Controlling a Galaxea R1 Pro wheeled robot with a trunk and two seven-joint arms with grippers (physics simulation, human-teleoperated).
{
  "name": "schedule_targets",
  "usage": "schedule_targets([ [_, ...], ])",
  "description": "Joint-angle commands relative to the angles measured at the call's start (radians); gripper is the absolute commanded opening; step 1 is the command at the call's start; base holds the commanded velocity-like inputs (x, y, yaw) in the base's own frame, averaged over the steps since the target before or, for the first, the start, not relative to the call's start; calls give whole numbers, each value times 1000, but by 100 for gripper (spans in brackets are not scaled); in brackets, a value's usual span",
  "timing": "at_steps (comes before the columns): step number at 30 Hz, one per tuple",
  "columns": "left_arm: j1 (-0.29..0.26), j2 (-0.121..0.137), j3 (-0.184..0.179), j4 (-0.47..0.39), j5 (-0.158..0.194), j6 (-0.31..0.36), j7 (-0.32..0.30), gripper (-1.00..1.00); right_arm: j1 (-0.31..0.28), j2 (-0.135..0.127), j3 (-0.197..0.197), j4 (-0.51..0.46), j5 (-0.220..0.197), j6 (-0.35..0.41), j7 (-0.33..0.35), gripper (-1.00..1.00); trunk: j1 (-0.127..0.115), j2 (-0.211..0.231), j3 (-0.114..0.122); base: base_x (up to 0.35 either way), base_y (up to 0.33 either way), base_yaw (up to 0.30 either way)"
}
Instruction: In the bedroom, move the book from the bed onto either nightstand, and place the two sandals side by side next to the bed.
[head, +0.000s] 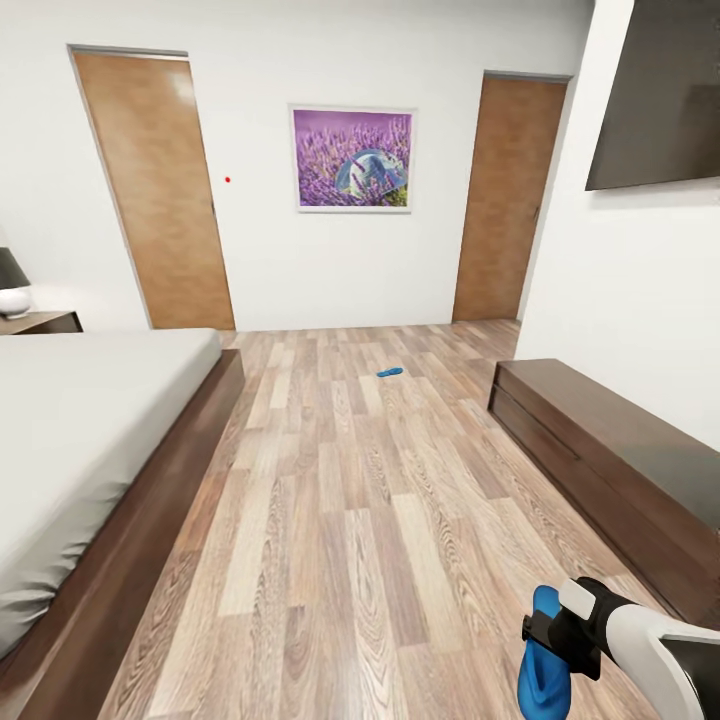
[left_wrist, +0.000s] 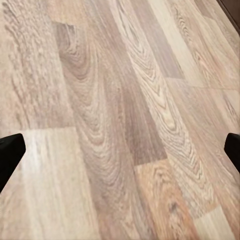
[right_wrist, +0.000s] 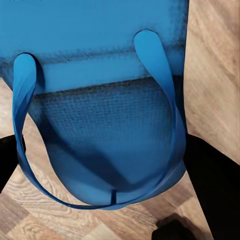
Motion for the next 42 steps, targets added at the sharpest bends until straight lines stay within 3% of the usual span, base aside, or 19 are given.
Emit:
schedule_targets([
  [1, -1, 0, -3, 1, 11, 1, -4, 100, -1, 0, -1, 1, -6, 0, -6, -100, 0, 0, -1, 0, 0, -29],
  [6, -1, 4, 5, -2, 14, 37, 37, 100, -1, 0, -3, 1, -6, 1, -4, -100, 0, 0, -1, 0, 0, -14],
  [12, -3, 3, 9, -63, 17, 173, 117, 100, -1, 0, -5, 2, -6, 1, 0, -100, 0, 0, -1, 0, 0, -3],
  [18, -23, -14, 10, -249, 19, 432, 257, 100, -1, -1, -6, 3, -6, 1, 3, -100, 0, 0, -1, 0, 0, 0],
  [23, -32, -47, 9, -404, 20, 570, 325, 100, -1, -2, -6, 3, -7, 1, 3, -100, 0, 0, -1, 0, 0, 0],
  [29, -46, -87, 9, -515, 19, 627, 423, 100, -1, -2, -6, 3, -10, 2, 4, -100, 0, 0, -1, 0, 0, 0],
  [33, -51, -94, 7, -537, 18, 633, 471, 100, -1, -2, -6, 3, -11, 1, 5, -100, 0, 0, -1, 0, 0, 0],
  [42, -55, -99, 5, -595, 13, 643, 507, 100, -1, -3, -6, 3, -9, -1, 5, -100, 0, 0, -1, 0, 0, 0],
])
